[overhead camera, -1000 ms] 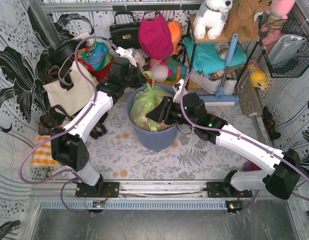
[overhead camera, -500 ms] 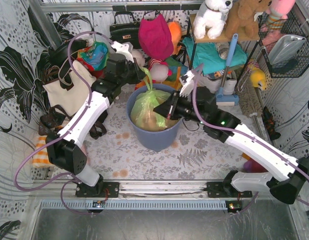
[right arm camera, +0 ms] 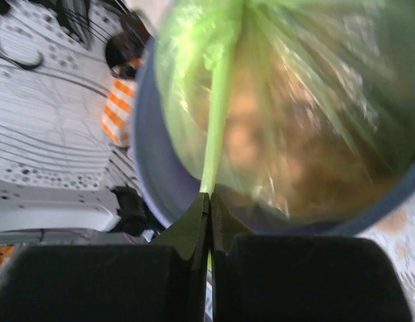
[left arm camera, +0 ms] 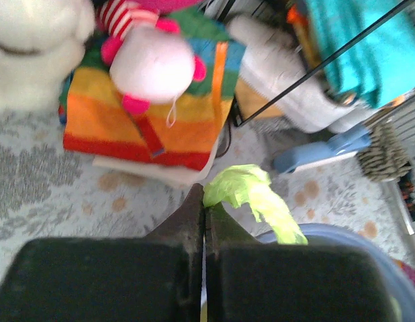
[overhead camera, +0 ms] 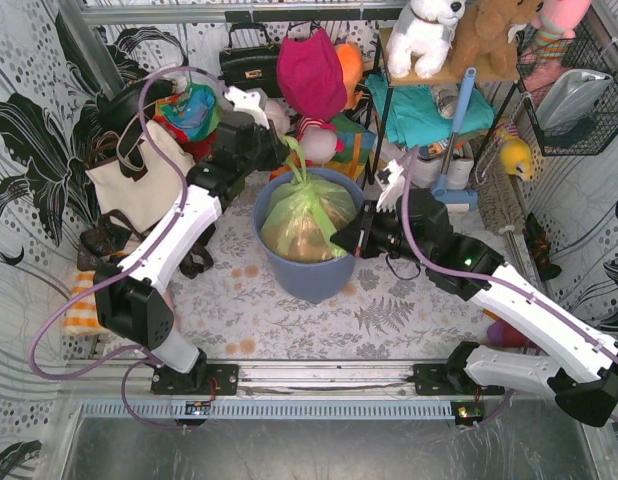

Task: Tie the trash bag

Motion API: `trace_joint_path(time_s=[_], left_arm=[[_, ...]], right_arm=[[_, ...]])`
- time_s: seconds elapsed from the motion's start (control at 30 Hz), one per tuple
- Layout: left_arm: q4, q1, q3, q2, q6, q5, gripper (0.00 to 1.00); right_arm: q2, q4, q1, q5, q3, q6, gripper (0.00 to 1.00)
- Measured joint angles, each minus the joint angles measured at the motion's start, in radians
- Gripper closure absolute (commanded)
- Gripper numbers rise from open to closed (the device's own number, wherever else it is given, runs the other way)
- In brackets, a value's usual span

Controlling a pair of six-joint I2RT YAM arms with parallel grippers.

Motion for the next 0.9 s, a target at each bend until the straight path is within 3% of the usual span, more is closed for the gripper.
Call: trace_joint_path(time_s=[0.17, 0.5, 0.57, 0.63, 0.73, 0.9], left_arm=[[-0.014, 0.002, -0.058, 0.045, 0.003, -0.015, 1.0], [-0.079, 0.011, 0.105, 0.105, 0.025, -0.034, 1.0], [-0.079, 0.012, 0.115, 0.09, 0.025, -0.019, 1.0], [-0.079, 0.013, 0.116, 0.077, 0.023, 0.002, 1.0], [-0.079, 0.013, 0.111, 0.075, 0.016, 0.031, 1.0], [-0.079, 0.013, 0.044, 0.071, -0.006, 0.063, 1.0]], right_arm=[[-0.013, -0.038, 0.0, -0.018, -0.088, 0.023, 1.0], [-0.052, -0.071, 0.0, -0.055, -0.006, 0.019, 1.0], [-0.052, -0.071, 0.0, -0.05, 0.016, 0.018, 0.77], [-0.051, -0.072, 0.0, -0.041, 0.027, 0.013, 0.61], [-0.033, -0.075, 0.0, -0.035, 0.028, 0.004, 0.52], [0.048, -0.074, 0.0, -0.05, 0.028, 0.0, 0.51]])
